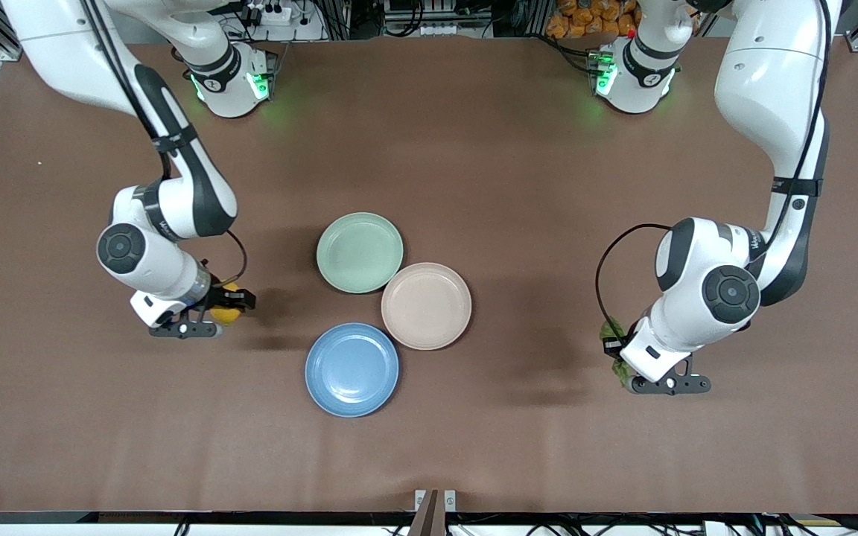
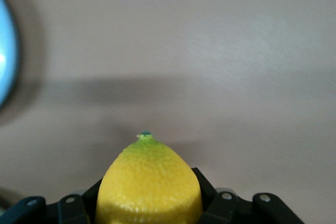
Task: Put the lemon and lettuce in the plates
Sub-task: 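Lift the lemon with the right gripper while the left gripper lifts lettuce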
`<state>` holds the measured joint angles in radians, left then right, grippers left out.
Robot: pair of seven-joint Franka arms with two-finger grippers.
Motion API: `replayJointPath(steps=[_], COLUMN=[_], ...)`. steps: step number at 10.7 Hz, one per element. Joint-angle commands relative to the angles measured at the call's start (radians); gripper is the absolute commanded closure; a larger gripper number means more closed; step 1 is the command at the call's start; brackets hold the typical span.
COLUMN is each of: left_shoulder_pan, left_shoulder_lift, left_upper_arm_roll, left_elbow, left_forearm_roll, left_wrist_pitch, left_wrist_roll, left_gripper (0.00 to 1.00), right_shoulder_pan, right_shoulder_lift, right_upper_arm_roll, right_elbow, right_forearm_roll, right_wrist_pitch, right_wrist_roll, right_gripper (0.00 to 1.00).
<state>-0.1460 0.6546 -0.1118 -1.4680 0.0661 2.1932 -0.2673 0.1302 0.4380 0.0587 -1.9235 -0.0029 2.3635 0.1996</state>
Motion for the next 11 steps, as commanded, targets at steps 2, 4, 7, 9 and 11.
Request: replayJointPath(steps=[2,4,7,9,11], left_shoulder_pan=[-0.003,-0.012,-0.032,-0.041,-0.061], left_shoulder_lift=[-0.021,-0.021,-0.021,-0.021,-0.021], left_upper_arm_roll=[-0.006,-0.019,-0.022,-0.023,-0.023], left_elbow=[-0.014,-0.014,-0.012,-0.009,-0.008], left_forearm_roll=[0.014,0.014,0.014,0.015,0.014], left_wrist_pitch=[-0.010,-0.010,-0.010,-0.010,-0.010], left_wrist_roll=[-0.041,-0.072,-0.105,-0.137,-0.165], left_gripper=[1.00,1.00,1.00,1.00,1.00], right_shoulder_pan=[-0.020,-0.018,-0.015,-0.011,0.006], right_shoulder_lift=[0.015,0.015,0.015,0.015,0.015], right_upper_arm_roll=[0.000,0.000,0.000,0.001,0.003], right_elbow=[0.004,0.008,0.015,0.023,0.044], right_forearm_roll=[0.004,0.004,0.006,0.014,0.015], right_wrist_pitch=[-0.001,-0.003,-0.003,-0.004,-0.012], right_wrist_roll=[0.006,0.010,0.018,0.020,0.067], right_gripper=[0.56,0.56,0.56,0.56,0.56])
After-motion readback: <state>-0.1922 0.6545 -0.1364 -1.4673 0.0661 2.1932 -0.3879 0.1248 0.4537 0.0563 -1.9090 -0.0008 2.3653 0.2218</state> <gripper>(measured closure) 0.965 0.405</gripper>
